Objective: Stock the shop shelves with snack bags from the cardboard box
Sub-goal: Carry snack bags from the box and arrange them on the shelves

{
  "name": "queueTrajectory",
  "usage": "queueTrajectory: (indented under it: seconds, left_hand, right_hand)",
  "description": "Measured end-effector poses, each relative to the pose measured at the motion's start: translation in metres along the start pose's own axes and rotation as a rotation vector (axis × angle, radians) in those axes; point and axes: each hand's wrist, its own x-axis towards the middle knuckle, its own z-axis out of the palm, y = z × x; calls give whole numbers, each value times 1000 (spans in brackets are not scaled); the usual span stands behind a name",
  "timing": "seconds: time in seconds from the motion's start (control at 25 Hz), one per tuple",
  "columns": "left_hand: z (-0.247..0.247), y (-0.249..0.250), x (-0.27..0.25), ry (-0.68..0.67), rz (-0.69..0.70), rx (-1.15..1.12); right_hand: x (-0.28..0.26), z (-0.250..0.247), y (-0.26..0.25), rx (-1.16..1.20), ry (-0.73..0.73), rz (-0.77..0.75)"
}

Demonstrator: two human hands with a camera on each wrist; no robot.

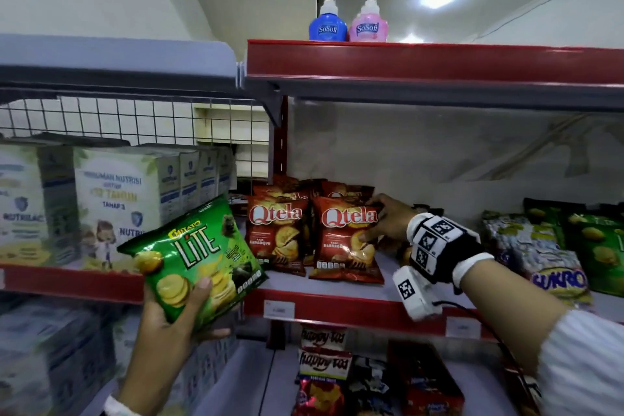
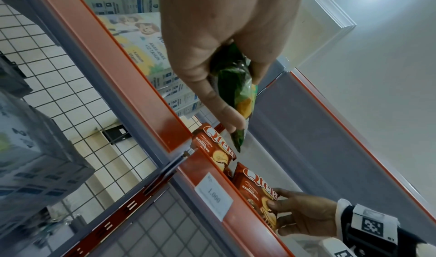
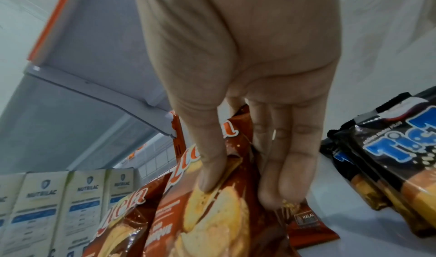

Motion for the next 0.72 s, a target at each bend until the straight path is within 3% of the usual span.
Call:
queueTrajectory:
  seconds: [0.36,0.48,0.56,0.72]
  left_hand:
    - [13,-22,-1,-119,-54,-46]
    - [37,-30,-7,-150,-47,-63]
    - [59,-32,-15,-182,-38,-51]
    - [117,-37,-37,-224,-33,-7]
  right_hand:
    - [-12,6,4,-149,99,62]
    - [-29,-2,8,-185,86,8]
    - [-46,-14,15,-233,153,-64]
    - [-88,-47,40,-130,236,-252]
